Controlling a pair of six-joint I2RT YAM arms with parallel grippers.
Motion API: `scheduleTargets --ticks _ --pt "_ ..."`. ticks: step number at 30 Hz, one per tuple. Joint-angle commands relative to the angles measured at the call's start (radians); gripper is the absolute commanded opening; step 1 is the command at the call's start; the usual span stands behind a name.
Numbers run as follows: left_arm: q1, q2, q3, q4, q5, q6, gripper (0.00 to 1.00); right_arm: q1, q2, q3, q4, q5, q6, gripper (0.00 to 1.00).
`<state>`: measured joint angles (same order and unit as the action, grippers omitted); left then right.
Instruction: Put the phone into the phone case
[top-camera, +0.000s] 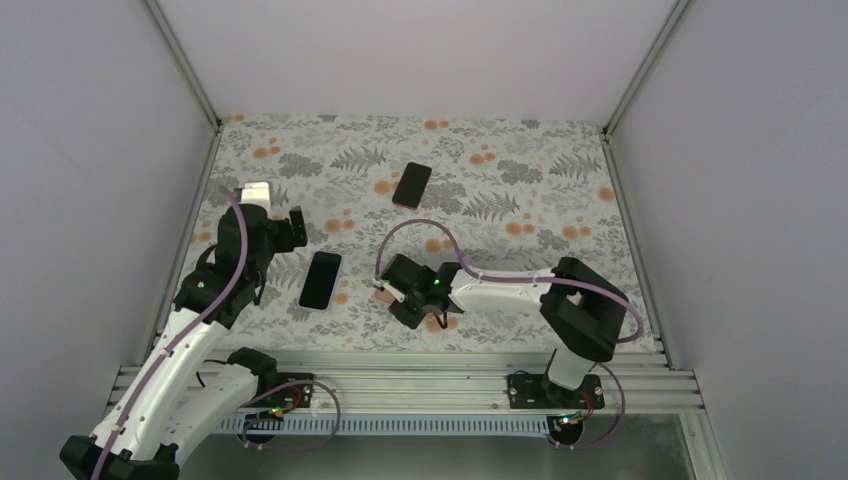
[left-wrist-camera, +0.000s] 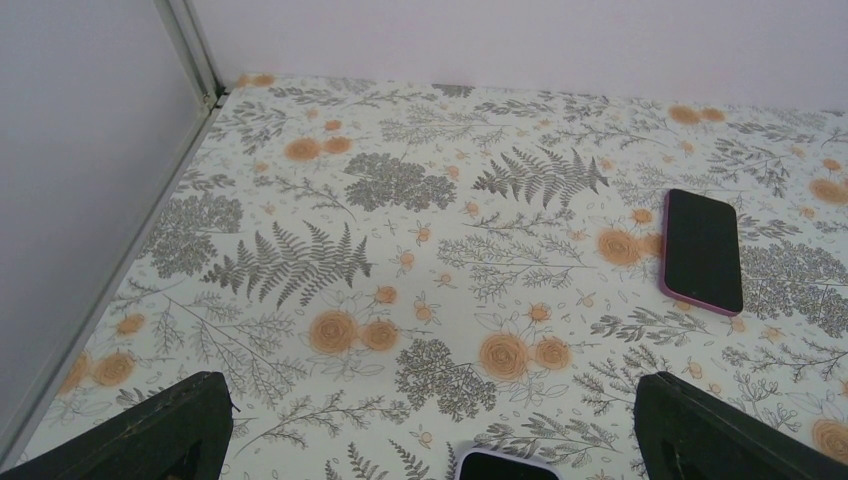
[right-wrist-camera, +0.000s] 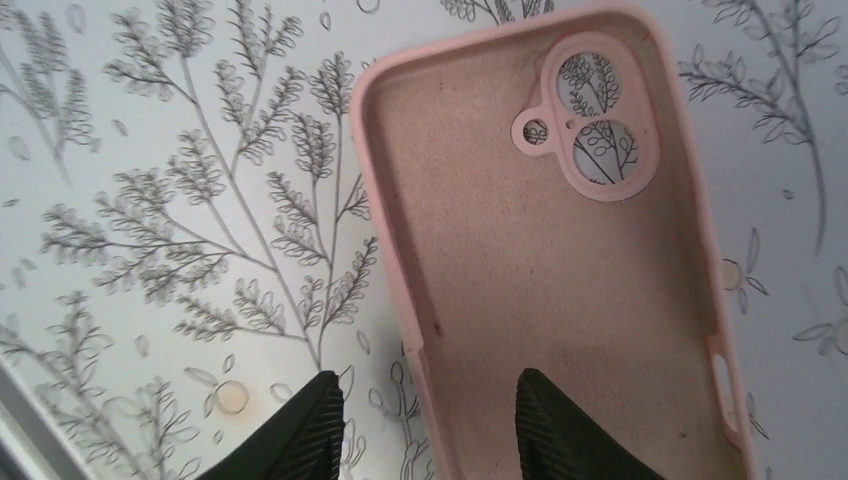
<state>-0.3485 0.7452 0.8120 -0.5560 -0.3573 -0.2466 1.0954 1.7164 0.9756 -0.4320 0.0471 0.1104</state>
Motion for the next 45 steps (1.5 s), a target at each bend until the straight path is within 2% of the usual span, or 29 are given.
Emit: scheduleTargets --ticks 1,6,8,11,16,24,25,31,32,34,39,45 --pt "0.008 -0.002 -0.011 0.013 0.010 0.012 1.00 0.026 -0.081 0.003 -0.051 0.050 0.061 0.44" --pt "0.009 -0.002 -0.011 0.013 0.012 0.012 1.00 0.036 -0.088 -0.023 -0.100 0.086 0.126 0.55" --pt "0.009 -0.003 -0.011 0.011 0.011 0.011 1.00 0.044 -0.094 -0.033 -0.116 0.104 0.151 0.62" --pt "0.009 -0.005 -0.012 0.011 0.008 0.010 1.00 0.055 -0.098 -0.043 -0.131 0.118 0.174 0.66" --pt "0.009 -0.001 -0.011 0.011 0.007 0.009 1.00 0.061 -0.076 -0.028 -0.163 0.152 0.199 0.82" --pt "0.008 0.000 -0.011 0.010 0.005 0.009 1.00 0.061 -0.005 0.017 -0.233 0.321 0.256 0.85" --pt "0.009 0.001 -0.011 0.009 0.005 0.008 1.00 0.061 0.003 0.023 -0.243 0.345 0.263 0.88" --pt "0.009 0.000 -0.011 0.008 0.006 0.007 1.00 0.053 0.023 0.043 -0.278 0.434 0.283 0.90" --pt "0.009 0.000 -0.011 0.008 0.006 0.007 1.00 0.049 0.018 0.044 -0.282 0.447 0.291 0.95" --pt "0.009 -0.001 -0.011 0.008 0.006 0.007 1.00 0.039 0.002 0.042 -0.284 0.463 0.308 0.95" --pt "0.009 0.001 -0.011 0.007 0.008 0.007 1.00 0.018 -0.043 0.038 -0.267 0.433 0.303 0.95" --pt "0.009 -0.004 -0.014 0.008 0.007 0.003 1.00 -0.017 -0.162 0.043 -0.152 0.288 0.231 1.00"
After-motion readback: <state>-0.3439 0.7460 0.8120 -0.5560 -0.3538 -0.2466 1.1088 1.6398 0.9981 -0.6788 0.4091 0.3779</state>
